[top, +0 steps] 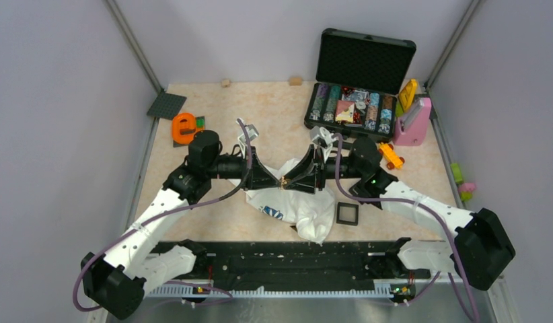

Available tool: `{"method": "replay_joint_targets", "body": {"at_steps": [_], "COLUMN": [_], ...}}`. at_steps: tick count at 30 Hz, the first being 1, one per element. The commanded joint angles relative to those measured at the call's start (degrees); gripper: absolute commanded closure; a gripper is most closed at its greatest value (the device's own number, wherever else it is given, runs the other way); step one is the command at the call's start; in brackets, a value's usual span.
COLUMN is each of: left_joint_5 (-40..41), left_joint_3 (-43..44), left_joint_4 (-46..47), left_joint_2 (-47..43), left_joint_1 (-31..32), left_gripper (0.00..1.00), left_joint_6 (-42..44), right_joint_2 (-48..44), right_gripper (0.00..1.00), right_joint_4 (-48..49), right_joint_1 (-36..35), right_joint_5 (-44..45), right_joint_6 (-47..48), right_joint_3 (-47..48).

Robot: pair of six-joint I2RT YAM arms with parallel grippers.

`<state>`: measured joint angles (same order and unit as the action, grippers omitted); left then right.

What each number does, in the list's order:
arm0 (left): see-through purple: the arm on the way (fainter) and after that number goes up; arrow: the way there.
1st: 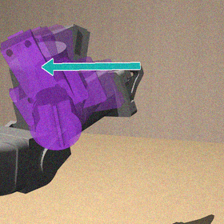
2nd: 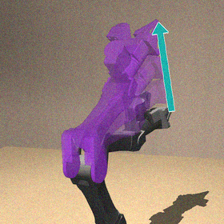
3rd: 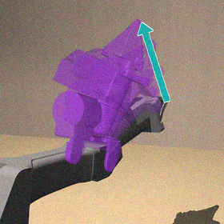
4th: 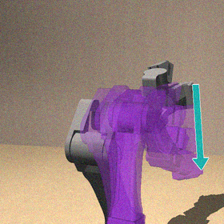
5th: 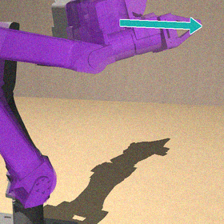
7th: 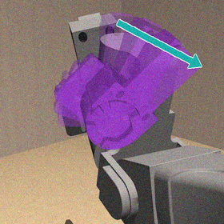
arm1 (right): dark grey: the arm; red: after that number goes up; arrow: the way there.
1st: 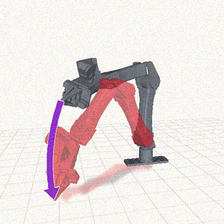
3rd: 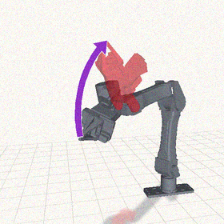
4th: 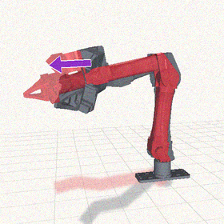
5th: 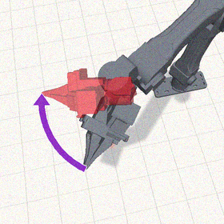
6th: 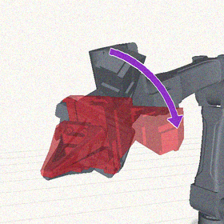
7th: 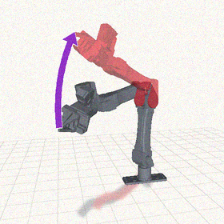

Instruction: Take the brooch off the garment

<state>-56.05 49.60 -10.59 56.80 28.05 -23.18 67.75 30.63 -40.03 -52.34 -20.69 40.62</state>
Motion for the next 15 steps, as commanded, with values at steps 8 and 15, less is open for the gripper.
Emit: {"method": "replay_joint_targets", "body": {"at_steps": [8, 15], "left_joint_5": [-0.48, -0.85], "left_joint_3": [0.78, 0.85], "left_joint_4": [1.27, 1.23], "left_joint_2": [-1.25, -1.37], "left_joint_1": [-0.19, -0.21], "left_gripper": [1.00, 1.00], "left_joint_6": [1.12, 1.45], "right_joint_2": [0.84, 1.67], "right_gripper": [0.79, 0.81], "right_joint_4": [0.79, 1.09], "right_joint_1": [-0.59, -0.59], "right_joint_5": [3.69, 2.80], "right_joint_6": [-1.40, -2.57], "right_joint_3": [3.14, 3.40]}}
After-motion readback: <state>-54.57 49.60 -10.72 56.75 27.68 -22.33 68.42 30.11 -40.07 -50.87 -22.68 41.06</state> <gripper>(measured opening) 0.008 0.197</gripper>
